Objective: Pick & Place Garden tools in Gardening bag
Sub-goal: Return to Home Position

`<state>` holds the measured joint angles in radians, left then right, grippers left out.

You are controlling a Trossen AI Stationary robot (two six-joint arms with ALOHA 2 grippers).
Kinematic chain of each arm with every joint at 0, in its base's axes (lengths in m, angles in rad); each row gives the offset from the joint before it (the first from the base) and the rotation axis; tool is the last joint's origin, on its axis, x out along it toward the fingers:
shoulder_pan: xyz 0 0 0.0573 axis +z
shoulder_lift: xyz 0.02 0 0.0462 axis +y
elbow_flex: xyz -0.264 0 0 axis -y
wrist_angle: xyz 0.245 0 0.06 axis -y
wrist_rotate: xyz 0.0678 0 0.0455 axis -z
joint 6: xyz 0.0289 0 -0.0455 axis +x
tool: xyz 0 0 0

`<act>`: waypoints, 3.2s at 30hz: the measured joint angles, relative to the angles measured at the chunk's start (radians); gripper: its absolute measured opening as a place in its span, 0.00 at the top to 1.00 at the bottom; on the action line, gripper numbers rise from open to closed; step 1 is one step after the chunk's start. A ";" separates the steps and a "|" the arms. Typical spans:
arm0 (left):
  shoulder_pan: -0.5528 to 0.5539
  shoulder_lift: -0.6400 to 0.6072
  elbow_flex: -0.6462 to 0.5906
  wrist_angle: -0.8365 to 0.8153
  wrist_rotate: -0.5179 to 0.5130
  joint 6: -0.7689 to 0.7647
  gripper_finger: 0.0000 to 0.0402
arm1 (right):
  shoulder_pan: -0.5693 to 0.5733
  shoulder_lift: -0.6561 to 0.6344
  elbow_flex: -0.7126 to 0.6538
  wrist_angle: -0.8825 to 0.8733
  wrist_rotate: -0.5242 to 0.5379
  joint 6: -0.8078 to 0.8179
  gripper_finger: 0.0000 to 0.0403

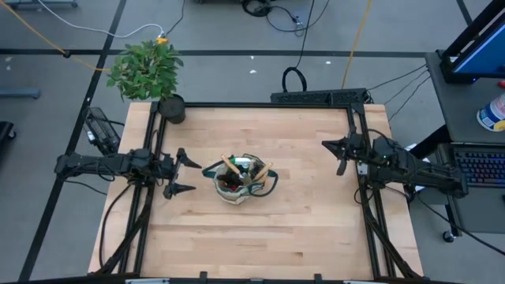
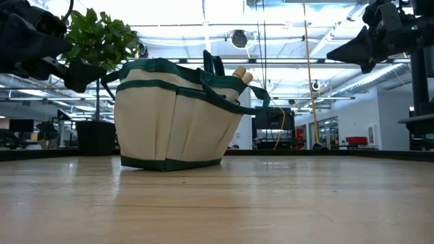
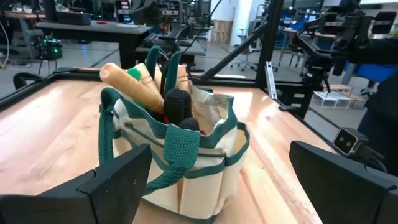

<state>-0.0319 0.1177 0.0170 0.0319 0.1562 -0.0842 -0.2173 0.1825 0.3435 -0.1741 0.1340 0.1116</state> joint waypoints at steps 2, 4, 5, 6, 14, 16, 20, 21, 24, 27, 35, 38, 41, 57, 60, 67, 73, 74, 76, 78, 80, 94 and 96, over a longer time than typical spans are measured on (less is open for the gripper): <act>0.000 0.000 0.000 0.000 -0.001 0.009 0.03 | 0.000 0.000 0.000 -0.003 -0.002 0.000 1.00; 0.000 0.000 0.000 -0.001 -0.004 0.011 0.03 | 0.000 0.000 -0.004 -0.002 -0.003 0.000 1.00; 0.000 0.000 0.000 -0.001 -0.005 0.011 0.03 | 0.000 -0.001 -0.012 0.003 -0.003 0.000 1.00; 0.000 0.000 0.000 -0.001 -0.005 0.011 0.03 | 0.000 -0.001 -0.023 0.008 -0.003 0.000 1.00; 0.000 0.000 0.000 -0.001 -0.009 0.003 0.03 | 0.000 -0.044 -0.147 0.136 0.002 0.027 1.00; 0.000 0.000 0.000 -0.001 -0.009 0.003 0.03 | 0.000 -0.061 -0.148 0.135 0.002 0.003 1.00; 0.000 0.000 0.000 -0.002 -0.009 0.003 0.03 | 0.000 -0.104 -0.148 0.122 0.028 -0.048 1.00; 0.000 0.000 0.000 -0.002 -0.009 0.003 0.03 | 0.000 -0.116 -0.148 0.105 0.048 -0.049 1.00; 0.000 0.000 0.000 -0.002 -0.009 0.001 0.03 | 0.000 -0.157 -0.148 0.001 0.070 -0.037 1.00; 0.000 0.000 0.000 -0.002 -0.009 0.001 0.03 | 0.000 -0.181 -0.146 -0.030 0.075 -0.014 1.00; 0.000 0.000 0.000 -0.003 -0.009 0.012 0.03 | 0.000 -0.180 -0.128 -0.120 0.074 -0.028 1.00; 0.000 0.000 0.000 -0.003 -0.009 0.013 0.03 | 0.000 -0.179 -0.129 -0.164 0.074 -0.003 1.00; 0.000 0.000 0.000 -0.003 -0.009 0.024 0.03 | 0.000 -0.179 -0.131 -0.139 0.075 -0.005 1.00; 0.000 0.000 0.000 -0.001 -0.009 0.028 0.03 | 0.000 -0.178 -0.130 -0.146 0.079 -0.019 1.00; 0.000 0.000 0.000 0.000 -0.009 0.027 0.03 | 0.000 -0.178 -0.130 -0.146 0.078 -0.019 1.00; 0.000 0.000 0.000 0.000 -0.009 0.027 0.03 | 0.000 -0.178 -0.130 -0.146 0.079 -0.019 1.00; 0.000 0.000 0.000 0.000 -0.009 0.026 0.03 | 0.000 -0.178 -0.130 -0.145 0.077 0.000 1.00; 0.000 0.000 0.000 0.000 -0.009 0.027 0.03 | 0.000 -0.178 -0.130 -0.145 0.076 0.020 1.00; 0.000 0.000 0.000 0.001 -0.009 0.027 0.03 | 0.000 -0.178 -0.130 -0.145 0.075 0.059 1.00; 0.000 0.000 0.000 0.001 -0.009 0.027 0.03 | 0.001 -0.178 -0.130 -0.145 0.075 0.074 1.00; 0.000 0.000 0.000 0.001 -0.009 0.027 0.03 | 0.001 -0.178 -0.130 -0.146 0.075 0.089 1.00; 0.000 0.000 0.000 0.002 -0.009 0.027 0.03 | 0.001 -0.178 -0.130 -0.145 0.074 0.400 1.00; 0.000 0.000 0.000 0.002 -0.009 0.027 0.03 | 0.001 -0.178 -0.130 -0.145 0.074 0.400 1.00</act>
<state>-0.0322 0.1173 0.0174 0.0334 0.1474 -0.0570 -0.2165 0.0040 0.2131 -0.3195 0.2085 0.5117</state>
